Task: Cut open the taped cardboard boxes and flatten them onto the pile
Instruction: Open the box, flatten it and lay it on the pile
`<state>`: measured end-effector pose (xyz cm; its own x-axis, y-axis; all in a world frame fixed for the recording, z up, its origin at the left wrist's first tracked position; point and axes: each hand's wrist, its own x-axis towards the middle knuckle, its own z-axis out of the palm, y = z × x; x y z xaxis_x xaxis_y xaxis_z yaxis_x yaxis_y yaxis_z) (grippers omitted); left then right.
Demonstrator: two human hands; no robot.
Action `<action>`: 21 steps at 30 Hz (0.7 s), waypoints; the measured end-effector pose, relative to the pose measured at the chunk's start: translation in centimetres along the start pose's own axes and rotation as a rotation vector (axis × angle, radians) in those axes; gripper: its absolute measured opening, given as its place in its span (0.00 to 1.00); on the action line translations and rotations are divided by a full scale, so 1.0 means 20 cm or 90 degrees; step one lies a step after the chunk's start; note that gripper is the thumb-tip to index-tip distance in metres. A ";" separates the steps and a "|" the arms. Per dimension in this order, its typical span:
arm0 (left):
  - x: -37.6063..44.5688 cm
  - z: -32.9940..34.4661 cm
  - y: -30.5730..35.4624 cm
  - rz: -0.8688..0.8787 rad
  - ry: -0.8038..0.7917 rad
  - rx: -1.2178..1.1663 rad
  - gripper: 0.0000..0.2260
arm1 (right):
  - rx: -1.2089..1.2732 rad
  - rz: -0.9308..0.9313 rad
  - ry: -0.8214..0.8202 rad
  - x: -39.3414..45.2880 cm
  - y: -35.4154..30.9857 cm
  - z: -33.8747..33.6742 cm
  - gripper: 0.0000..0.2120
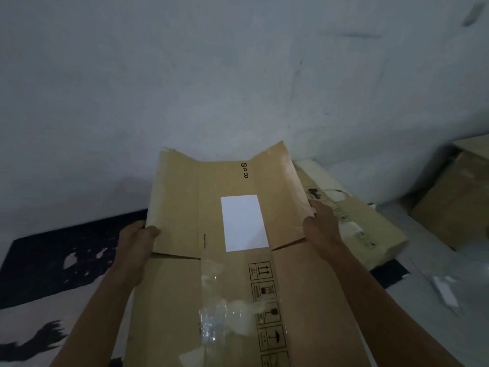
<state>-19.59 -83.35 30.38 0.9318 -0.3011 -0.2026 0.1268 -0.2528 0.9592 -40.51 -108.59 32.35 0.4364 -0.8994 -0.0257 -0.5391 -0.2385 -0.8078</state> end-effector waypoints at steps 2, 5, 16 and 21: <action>-0.01 0.16 0.03 -0.007 -0.009 0.001 0.08 | -0.013 0.010 0.004 0.07 0.05 -0.14 0.25; -0.02 0.41 0.08 -0.014 -0.028 0.005 0.08 | -0.038 0.023 0.015 0.20 0.12 -0.30 0.25; 0.26 1.20 0.09 -0.005 -0.054 0.045 0.05 | -0.152 0.056 -0.010 0.97 0.42 -0.60 0.27; 0.33 1.49 0.11 -0.028 -0.030 0.012 0.05 | -0.186 0.060 -0.008 1.29 0.49 -0.69 0.29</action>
<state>-23.26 -113.37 25.21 0.9082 -0.3326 -0.2540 0.1602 -0.2844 0.9452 -44.52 -139.19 31.95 0.3831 -0.9181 -0.1011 -0.7613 -0.2519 -0.5975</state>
